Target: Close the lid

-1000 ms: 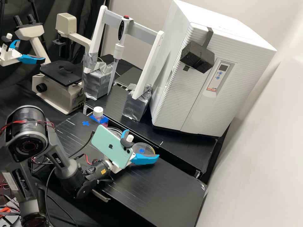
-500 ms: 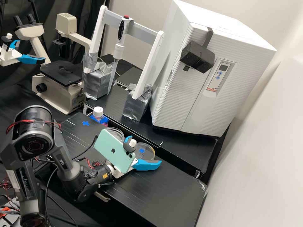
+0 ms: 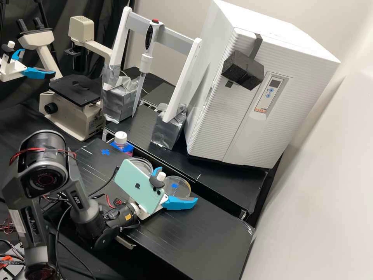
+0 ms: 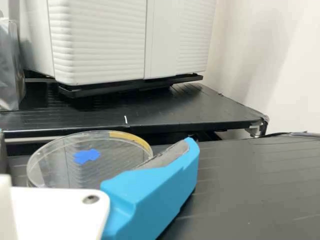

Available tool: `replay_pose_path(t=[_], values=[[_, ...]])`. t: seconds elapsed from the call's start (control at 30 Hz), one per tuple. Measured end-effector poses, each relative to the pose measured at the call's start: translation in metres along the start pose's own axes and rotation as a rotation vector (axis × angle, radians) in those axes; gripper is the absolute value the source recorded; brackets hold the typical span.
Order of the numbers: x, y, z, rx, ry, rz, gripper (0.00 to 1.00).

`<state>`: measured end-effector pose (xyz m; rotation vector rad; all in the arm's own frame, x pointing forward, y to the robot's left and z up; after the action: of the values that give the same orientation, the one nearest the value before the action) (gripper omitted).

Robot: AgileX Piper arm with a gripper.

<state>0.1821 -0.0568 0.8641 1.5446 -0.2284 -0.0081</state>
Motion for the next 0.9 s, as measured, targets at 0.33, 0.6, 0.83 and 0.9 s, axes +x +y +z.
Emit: replay_pose_path(t=[0.33, 0.6, 0.83, 0.9], values=[[0.0011, -0.0004, 0.0002, 0.012, 0.007, 0.012, 0.0], [0.0018, -0.0003, -0.0004, 0.012, 0.014, 0.014, 0.0], [0.0023, -0.0006, -0.0009, 0.016, 0.013, 0.018, 0.0], [0.0023, -0.0006, -0.0009, 0.016, 0.013, 0.018, 0.0]])
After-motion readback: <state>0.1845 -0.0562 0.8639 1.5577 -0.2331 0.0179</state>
